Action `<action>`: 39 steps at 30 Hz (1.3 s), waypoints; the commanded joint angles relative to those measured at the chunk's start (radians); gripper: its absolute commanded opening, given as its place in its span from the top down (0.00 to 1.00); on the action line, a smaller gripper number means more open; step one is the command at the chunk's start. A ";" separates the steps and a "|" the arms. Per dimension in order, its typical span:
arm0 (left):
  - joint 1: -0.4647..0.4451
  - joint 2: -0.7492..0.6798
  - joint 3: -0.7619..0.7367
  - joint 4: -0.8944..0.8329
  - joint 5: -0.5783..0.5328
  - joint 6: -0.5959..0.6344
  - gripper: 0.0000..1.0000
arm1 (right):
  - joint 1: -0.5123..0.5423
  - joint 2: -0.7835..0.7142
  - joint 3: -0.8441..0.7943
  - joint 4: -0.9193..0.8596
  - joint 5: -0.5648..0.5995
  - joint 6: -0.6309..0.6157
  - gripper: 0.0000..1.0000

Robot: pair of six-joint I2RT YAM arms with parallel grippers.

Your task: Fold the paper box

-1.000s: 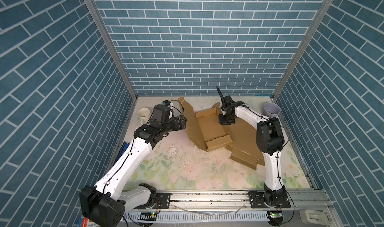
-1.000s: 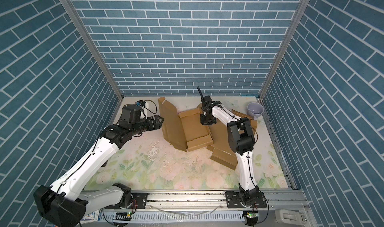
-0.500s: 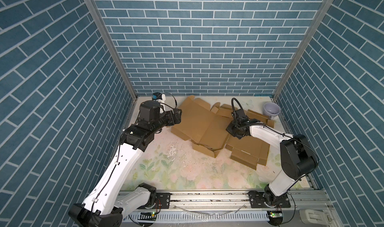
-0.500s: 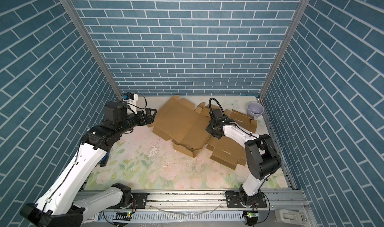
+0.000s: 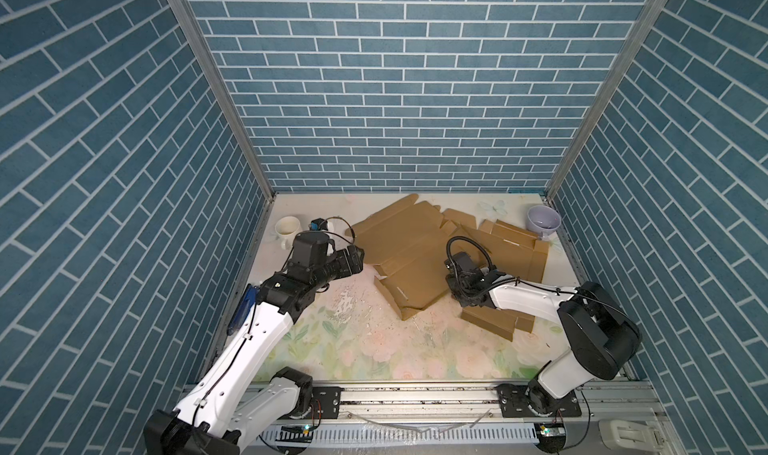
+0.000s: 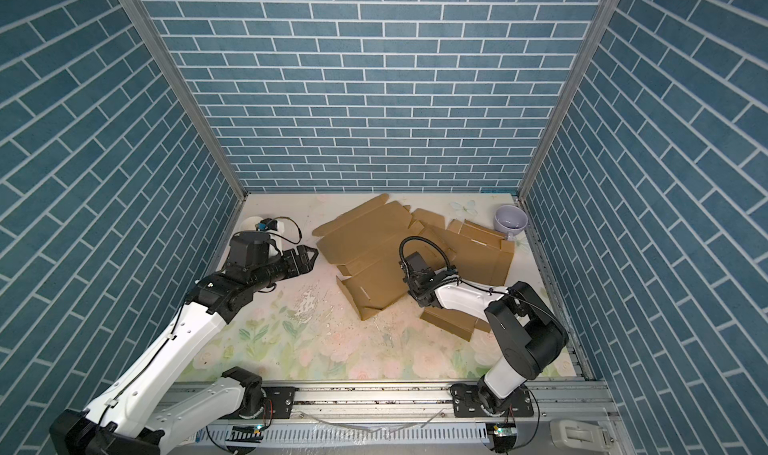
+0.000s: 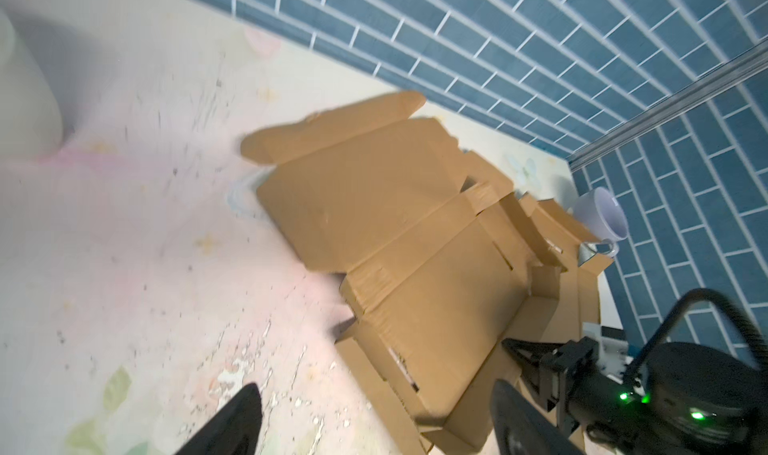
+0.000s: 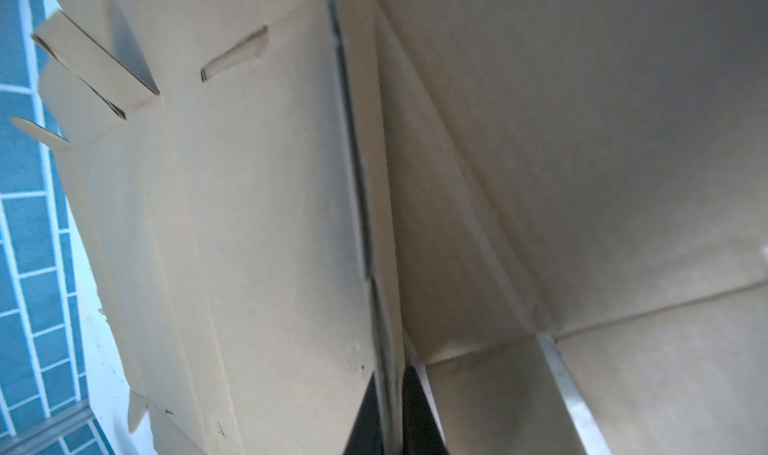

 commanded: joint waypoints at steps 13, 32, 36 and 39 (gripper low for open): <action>-0.070 -0.033 -0.509 0.631 0.071 -0.415 0.12 | 0.002 -0.022 -0.039 -0.022 0.016 0.044 0.95; -0.164 0.615 -0.564 1.505 0.120 -0.652 0.26 | 0.084 -0.018 -0.056 0.014 -0.046 0.142 0.92; -0.167 0.601 -0.548 1.461 0.124 -0.650 0.32 | 0.119 -0.030 -0.052 -0.017 -0.024 0.170 0.93; -0.179 0.526 -0.511 1.295 0.111 -0.597 0.31 | 0.151 -0.032 -0.055 -0.006 -0.002 0.208 0.92</action>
